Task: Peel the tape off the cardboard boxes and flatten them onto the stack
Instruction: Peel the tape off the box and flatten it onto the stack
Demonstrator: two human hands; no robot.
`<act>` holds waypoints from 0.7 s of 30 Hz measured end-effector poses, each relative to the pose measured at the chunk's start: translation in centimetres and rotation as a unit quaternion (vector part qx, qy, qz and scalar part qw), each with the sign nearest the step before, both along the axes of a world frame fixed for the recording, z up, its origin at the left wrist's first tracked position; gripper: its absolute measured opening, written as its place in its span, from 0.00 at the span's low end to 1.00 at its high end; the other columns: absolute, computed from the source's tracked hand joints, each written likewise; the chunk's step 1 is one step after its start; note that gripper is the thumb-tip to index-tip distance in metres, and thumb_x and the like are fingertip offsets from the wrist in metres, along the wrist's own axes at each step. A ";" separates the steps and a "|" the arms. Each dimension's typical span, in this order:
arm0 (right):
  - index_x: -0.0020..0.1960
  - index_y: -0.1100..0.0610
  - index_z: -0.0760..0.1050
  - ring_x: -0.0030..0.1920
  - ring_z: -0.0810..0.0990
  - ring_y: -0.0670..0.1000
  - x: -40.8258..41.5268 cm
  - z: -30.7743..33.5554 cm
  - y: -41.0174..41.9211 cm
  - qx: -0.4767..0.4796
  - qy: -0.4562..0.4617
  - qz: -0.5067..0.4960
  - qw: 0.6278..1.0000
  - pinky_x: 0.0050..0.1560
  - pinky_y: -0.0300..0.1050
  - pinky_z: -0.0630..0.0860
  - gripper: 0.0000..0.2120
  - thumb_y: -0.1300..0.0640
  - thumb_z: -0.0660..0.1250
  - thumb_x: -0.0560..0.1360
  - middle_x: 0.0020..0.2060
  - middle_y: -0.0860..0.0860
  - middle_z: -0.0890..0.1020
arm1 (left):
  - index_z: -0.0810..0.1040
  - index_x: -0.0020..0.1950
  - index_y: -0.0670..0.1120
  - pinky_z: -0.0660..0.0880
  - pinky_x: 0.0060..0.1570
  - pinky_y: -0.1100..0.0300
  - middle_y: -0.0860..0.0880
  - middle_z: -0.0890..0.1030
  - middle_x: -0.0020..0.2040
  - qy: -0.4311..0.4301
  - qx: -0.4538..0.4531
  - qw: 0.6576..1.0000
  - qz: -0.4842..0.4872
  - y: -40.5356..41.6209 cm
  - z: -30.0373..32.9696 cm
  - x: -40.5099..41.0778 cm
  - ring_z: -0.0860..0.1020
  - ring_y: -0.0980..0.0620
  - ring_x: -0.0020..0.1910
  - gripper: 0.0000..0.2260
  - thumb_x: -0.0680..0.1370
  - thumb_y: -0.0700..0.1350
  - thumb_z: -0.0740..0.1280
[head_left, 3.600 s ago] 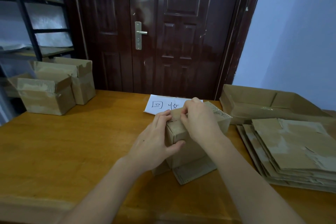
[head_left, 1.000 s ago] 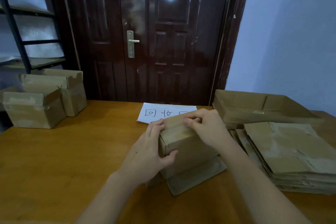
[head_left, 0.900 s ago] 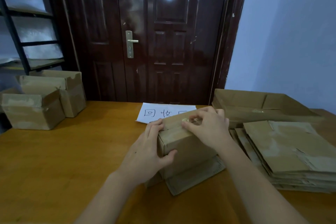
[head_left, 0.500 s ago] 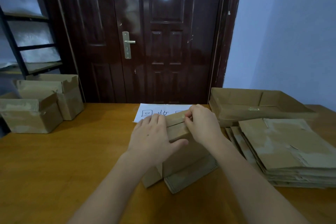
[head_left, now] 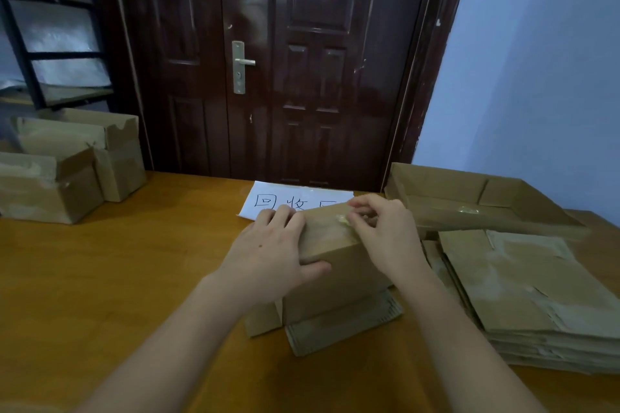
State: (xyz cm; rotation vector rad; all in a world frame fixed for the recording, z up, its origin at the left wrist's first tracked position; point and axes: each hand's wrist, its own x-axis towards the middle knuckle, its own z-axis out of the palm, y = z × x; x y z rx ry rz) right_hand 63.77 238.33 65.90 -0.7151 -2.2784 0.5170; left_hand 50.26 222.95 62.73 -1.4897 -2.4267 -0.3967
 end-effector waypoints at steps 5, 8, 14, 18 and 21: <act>0.57 0.48 0.85 0.62 0.68 0.48 -0.1 -0.2 0.4 0.028 -0.079 -0.031 0.996 0.64 0.47 0.69 0.14 0.43 0.68 0.78 0.59 0.43 0.79 | 0.65 0.69 0.57 0.71 0.62 0.56 0.57 0.68 0.66 -0.005 0.017 1.000 -0.006 -0.1 -0.2 0.1 0.65 0.54 0.63 0.36 0.69 0.78 0.52; 0.52 0.49 0.85 0.57 0.74 0.48 -0.4 -0.1 0.6 0.038 -0.081 -0.040 0.995 0.61 0.50 0.75 0.10 0.46 0.68 0.80 0.54 0.44 0.81 | 0.65 0.69 0.57 0.71 0.63 0.56 0.56 0.68 0.67 -0.006 0.021 1.000 -0.012 -0.1 -0.2 -0.1 0.65 0.54 0.64 0.35 0.71 0.77 0.55; 0.52 0.57 0.83 0.48 0.80 0.51 0.0 0.6 1.4 0.143 -0.079 -0.061 0.985 0.50 0.48 0.77 0.08 0.56 0.66 0.81 0.52 0.48 0.81 | 0.64 0.71 0.58 0.71 0.65 0.55 0.57 0.67 0.69 -0.017 0.015 1.000 -0.019 -0.2 -0.2 -0.3 0.64 0.54 0.66 0.34 0.73 0.77 0.59; 0.58 0.53 0.83 0.55 0.78 0.50 -0.1 -0.1 1.0 0.148 -0.109 0.012 0.983 0.58 0.47 0.75 0.11 0.53 0.64 0.82 0.56 0.46 0.82 | 0.64 0.71 0.57 0.70 0.65 0.55 0.57 0.67 0.69 -0.014 0.018 1.000 -0.021 -0.3 -0.3 -0.4 0.64 0.54 0.67 0.35 0.72 0.77 0.57; 0.65 0.51 0.81 0.63 0.73 0.50 0.0 -0.1 1.3 0.070 -0.134 0.035 0.988 0.65 0.48 0.70 0.19 0.44 0.58 0.83 0.64 0.44 0.81 | 0.64 0.71 0.57 0.70 0.65 0.56 0.57 0.67 0.70 -0.015 0.020 0.999 -0.020 -0.3 -0.4 -0.3 0.64 0.54 0.67 0.36 0.71 0.78 0.56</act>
